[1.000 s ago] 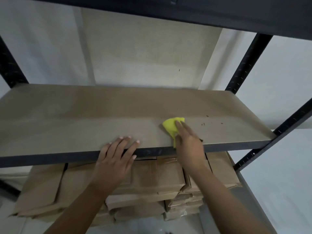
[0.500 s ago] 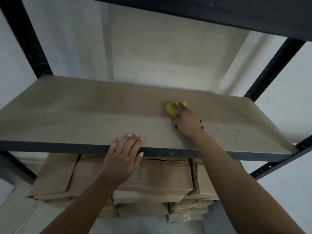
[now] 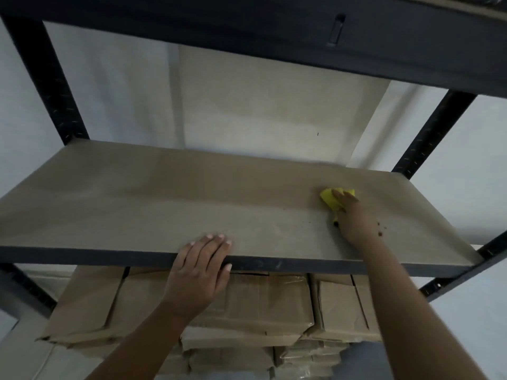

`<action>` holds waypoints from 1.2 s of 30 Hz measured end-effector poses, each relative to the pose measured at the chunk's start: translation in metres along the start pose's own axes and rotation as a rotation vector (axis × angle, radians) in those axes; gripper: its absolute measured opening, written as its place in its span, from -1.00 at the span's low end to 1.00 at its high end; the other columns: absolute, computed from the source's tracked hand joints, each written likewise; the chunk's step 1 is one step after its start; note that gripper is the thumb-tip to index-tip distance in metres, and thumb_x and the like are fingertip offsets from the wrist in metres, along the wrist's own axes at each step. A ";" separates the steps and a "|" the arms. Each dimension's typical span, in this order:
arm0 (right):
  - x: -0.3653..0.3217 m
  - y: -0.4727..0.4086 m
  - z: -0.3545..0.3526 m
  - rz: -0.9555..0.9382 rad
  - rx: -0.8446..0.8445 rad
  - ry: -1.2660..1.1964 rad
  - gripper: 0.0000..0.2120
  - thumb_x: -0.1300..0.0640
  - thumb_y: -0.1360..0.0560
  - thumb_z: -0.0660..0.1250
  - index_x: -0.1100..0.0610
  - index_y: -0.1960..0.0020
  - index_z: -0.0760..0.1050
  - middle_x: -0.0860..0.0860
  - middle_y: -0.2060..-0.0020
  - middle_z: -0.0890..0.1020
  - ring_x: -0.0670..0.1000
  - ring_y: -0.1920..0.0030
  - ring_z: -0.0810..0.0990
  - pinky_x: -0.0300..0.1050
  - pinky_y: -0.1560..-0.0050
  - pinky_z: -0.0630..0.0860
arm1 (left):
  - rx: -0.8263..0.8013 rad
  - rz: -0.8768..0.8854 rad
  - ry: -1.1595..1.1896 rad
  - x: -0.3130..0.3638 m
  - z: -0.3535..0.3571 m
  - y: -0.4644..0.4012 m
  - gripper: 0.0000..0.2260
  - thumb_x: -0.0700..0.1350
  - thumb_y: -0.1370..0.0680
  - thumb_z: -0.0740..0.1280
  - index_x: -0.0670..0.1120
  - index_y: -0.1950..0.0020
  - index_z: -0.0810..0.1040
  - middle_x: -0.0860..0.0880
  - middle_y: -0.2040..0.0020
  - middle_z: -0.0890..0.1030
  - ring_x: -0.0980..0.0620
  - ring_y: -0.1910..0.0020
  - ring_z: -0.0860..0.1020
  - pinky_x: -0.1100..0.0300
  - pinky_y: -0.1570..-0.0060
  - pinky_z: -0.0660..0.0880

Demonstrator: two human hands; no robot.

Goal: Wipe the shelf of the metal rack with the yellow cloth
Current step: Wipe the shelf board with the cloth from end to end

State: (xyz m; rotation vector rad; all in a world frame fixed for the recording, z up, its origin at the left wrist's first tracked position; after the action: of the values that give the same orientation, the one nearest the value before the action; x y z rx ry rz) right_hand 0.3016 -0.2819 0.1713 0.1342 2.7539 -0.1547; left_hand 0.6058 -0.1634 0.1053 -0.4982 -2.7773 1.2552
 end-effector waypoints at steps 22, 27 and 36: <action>-0.057 -0.037 0.020 -0.111 -0.138 0.031 -0.47 0.18 -0.56 0.14 0.02 -0.49 0.08 0.06 -0.52 0.08 0.10 -0.51 0.08 -0.09 -0.44 0.11 | -0.121 -0.054 -0.017 0.001 -0.005 -0.010 -0.61 0.07 -0.62 -0.04 -0.11 -0.24 0.40 -0.12 -0.12 0.61 -0.06 -0.17 0.40 0.03 -0.13 0.28; -0.127 0.033 0.042 -0.528 -0.220 -0.113 -0.59 0.20 -0.56 0.18 -0.02 -0.39 0.32 0.03 -0.41 0.36 0.05 -0.41 0.32 -0.14 -0.38 0.22 | -0.042 -0.046 -0.051 0.002 -0.001 -0.007 -0.62 0.07 -0.60 0.01 -0.11 -0.23 0.43 -0.09 -0.16 0.53 -0.07 -0.15 0.43 0.03 -0.08 0.30; -0.054 -0.051 0.016 -0.288 -0.119 -0.115 -0.59 0.14 -0.59 0.14 0.06 -0.43 0.26 0.06 -0.47 0.25 0.11 -0.43 0.28 -0.22 -0.37 0.15 | -0.176 -0.172 0.027 -0.014 -0.015 -0.007 -0.58 0.10 -0.63 -0.08 -0.15 -0.22 0.39 -0.19 -0.13 0.58 -0.09 -0.16 0.39 0.05 -0.17 0.27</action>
State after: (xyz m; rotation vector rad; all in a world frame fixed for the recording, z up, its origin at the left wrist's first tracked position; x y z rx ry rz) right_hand 0.3512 -0.3380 0.1816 -0.2955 2.6451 -0.0719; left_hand 0.6200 -0.1617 0.1217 -0.2750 -2.8507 0.9686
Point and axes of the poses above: each hand's wrist, its own y-axis away from the middle knuckle, its own z-axis out of the palm, x = y × z, the point moved 4 cm from there along -y, towards the middle knuckle
